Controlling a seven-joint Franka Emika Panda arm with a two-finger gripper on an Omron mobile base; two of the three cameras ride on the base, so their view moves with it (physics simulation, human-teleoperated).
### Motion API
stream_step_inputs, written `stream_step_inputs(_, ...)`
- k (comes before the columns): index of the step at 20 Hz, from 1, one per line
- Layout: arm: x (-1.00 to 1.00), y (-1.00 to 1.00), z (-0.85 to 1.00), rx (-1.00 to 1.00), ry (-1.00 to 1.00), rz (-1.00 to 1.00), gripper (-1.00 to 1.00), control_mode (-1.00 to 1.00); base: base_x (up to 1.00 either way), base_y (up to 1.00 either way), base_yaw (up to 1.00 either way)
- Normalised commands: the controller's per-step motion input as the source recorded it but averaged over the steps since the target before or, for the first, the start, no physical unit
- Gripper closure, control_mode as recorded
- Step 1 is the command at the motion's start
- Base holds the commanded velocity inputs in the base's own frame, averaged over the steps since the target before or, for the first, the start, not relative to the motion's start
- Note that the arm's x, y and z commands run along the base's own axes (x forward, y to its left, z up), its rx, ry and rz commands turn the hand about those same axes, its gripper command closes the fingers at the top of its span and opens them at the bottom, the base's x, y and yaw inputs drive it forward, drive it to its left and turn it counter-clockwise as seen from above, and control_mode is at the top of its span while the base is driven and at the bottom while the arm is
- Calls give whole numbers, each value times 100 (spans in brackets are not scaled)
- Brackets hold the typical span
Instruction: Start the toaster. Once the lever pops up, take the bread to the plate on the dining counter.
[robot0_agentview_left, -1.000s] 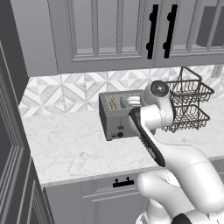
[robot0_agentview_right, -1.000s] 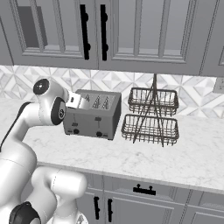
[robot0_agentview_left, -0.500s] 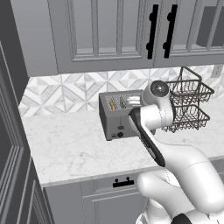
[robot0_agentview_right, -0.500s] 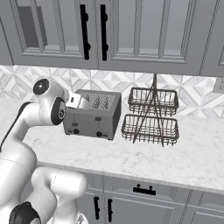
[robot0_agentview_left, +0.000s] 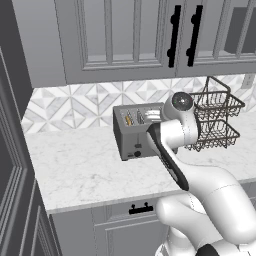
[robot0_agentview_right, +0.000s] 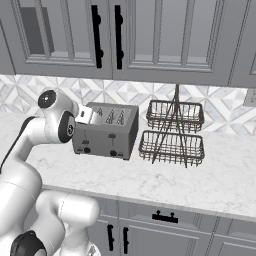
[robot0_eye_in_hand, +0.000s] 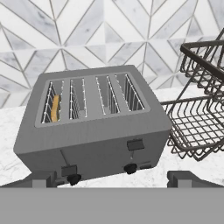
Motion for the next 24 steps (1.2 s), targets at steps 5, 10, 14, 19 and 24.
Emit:
stream_step_inputs(5, 0, 0, 0, 0, 0, 0, -100, -100, 0, 0, 0)
stream_step_inputs(10, 0, 0, 0, 0, 0, 0, -100, -100, 0, 0, 0)
stream_step_inputs(14, 0, 0, 0, 0, 0, 0, -100, -100, 0, 0, 0)
stream_step_inputs(19, 0, 0, 0, 0, 0, 0, -100, -100, 0, 0, 0)
stream_step_inputs(24, 0, 0, 0, 0, 0, 0, -100, -100, 0, 0, 0)
